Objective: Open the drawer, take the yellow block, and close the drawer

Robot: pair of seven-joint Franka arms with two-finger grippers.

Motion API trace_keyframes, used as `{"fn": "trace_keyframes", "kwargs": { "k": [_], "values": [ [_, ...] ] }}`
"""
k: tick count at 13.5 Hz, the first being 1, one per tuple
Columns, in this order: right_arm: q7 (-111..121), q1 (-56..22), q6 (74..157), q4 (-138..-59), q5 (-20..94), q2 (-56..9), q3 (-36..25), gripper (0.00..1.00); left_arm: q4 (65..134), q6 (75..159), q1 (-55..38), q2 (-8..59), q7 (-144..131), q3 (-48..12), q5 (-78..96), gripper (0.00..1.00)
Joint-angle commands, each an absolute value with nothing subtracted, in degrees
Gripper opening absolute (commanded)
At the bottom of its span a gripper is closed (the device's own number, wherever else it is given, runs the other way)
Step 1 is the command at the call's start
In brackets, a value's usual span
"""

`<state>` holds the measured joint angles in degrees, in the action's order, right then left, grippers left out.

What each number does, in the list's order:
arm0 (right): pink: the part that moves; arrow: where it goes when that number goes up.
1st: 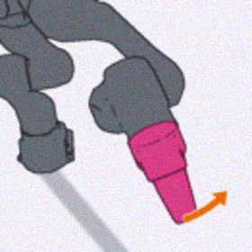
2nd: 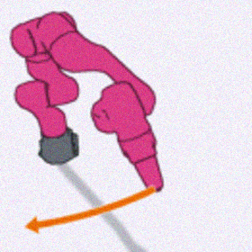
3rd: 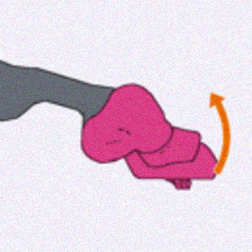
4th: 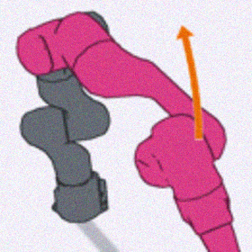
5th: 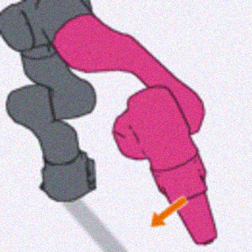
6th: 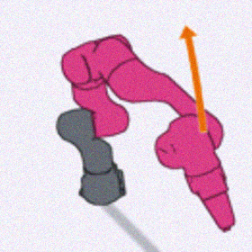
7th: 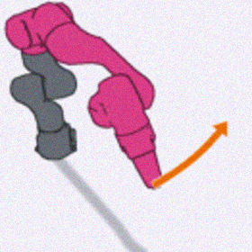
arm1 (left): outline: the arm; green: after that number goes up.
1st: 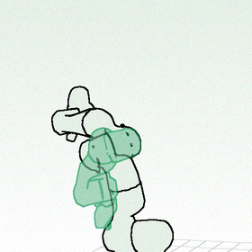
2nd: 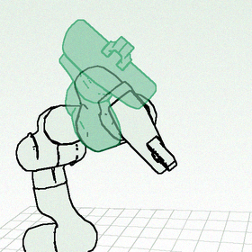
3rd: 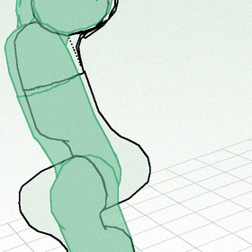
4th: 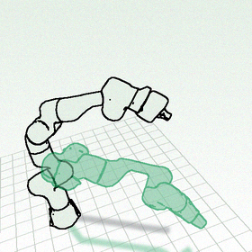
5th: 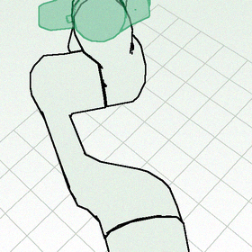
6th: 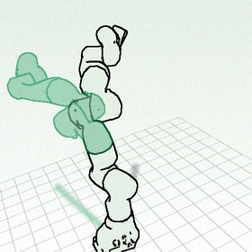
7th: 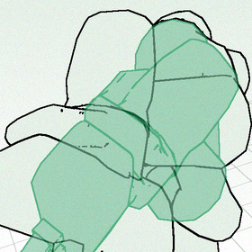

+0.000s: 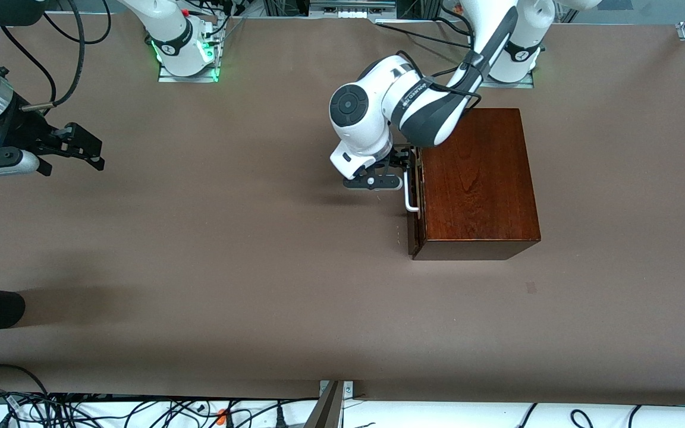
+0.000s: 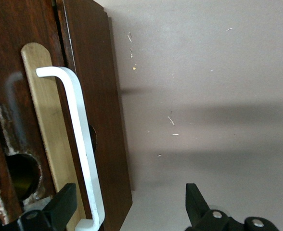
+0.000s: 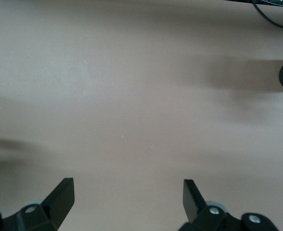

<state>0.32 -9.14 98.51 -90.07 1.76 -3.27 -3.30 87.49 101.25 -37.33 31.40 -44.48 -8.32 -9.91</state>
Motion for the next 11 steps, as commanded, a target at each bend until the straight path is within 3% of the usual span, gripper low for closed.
{"fn": "trace_keyframes", "kwargs": {
  "k": [1, 4, 11],
  "values": [
    [0.18, -8.88, 98.26, -89.21, 2.90, -3.52, -3.34, 1.00, 89.38, 102.65, -38.23, 30.94, -45.62, -7.73, -12.83, 1.00],
    [0.18, -8.88, 98.26, -89.12, 2.90, -3.52, -3.34, 1.00, 91.66, 107.21, -38.06, 31.29, -45.70, -7.65, -12.92, 1.00],
    [0.18, -8.88, 98.35, -89.12, 2.90, -3.52, -3.34, 1.00, 92.20, 107.75, -38.23, 32.96, -45.97, -7.65, -13.71, 1.00]
  ]
}}
